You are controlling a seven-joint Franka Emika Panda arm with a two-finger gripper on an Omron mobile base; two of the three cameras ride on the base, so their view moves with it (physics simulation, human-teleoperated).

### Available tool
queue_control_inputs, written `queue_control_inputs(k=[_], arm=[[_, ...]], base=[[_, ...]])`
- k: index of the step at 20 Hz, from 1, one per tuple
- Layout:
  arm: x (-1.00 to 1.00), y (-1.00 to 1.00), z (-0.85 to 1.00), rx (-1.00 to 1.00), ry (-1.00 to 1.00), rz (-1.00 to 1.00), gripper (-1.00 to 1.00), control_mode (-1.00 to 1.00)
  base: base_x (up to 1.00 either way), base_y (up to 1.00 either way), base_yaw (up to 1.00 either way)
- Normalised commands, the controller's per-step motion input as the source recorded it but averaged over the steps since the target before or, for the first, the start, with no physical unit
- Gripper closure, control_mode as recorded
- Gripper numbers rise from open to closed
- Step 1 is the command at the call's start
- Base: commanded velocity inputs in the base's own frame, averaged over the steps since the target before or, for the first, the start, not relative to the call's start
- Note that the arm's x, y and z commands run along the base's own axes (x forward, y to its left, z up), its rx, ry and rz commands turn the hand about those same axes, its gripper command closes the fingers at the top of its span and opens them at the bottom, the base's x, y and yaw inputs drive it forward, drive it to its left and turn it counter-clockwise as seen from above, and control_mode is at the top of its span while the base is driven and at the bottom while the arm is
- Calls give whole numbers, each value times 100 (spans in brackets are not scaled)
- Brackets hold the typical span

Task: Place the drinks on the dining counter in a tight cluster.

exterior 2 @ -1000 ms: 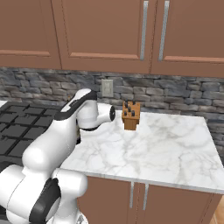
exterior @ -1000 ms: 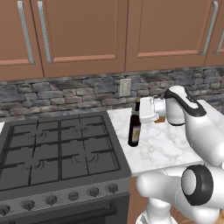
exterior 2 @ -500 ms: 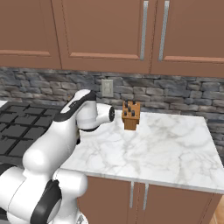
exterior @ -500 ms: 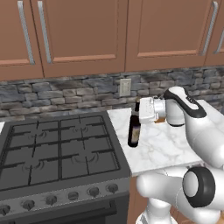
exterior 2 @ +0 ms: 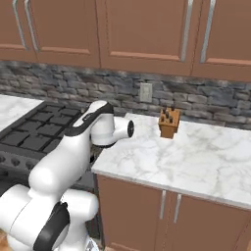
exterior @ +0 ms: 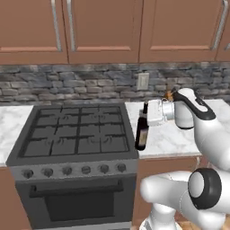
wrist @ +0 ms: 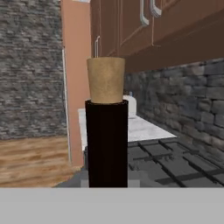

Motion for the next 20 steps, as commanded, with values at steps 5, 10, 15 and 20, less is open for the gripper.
queue_control_inputs(k=[5, 10, 15, 20], arm=[[0, 0, 0, 0, 0, 0, 100, 100], [0, 0, 0, 0, 0, 0, 100, 100], [0, 0, 0, 0, 0, 0, 100, 100], [0, 0, 0, 0, 0, 0, 100, 100]], base=[[-25, 17, 88], [-10, 14, 100], [-9, 13, 100], [-8, 12, 100]])
